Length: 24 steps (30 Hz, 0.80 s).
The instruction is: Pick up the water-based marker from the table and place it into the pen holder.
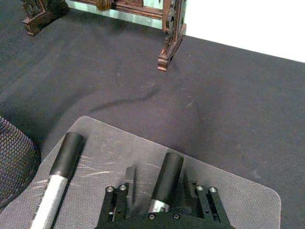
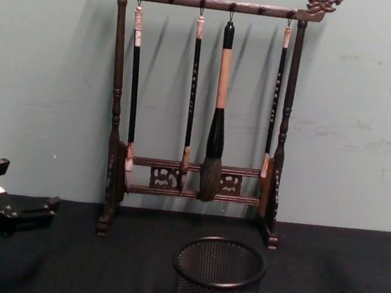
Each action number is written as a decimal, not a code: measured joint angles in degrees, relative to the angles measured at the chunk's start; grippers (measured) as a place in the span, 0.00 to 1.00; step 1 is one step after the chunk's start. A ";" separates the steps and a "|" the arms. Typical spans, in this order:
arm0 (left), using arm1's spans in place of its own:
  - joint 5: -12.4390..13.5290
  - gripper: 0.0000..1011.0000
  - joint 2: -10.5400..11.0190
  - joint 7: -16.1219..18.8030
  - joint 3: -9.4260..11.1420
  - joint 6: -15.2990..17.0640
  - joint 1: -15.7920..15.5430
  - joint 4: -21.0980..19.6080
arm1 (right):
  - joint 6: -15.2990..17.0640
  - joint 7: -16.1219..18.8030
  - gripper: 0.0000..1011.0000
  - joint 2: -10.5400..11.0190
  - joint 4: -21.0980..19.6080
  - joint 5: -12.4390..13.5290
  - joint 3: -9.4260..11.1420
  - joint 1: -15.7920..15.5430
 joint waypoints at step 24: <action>0.00 0.99 0.00 0.00 0.00 0.00 0.00 0.00 | -1.61 1.46 0.24 -0.40 -0.64 0.26 1.67 -0.86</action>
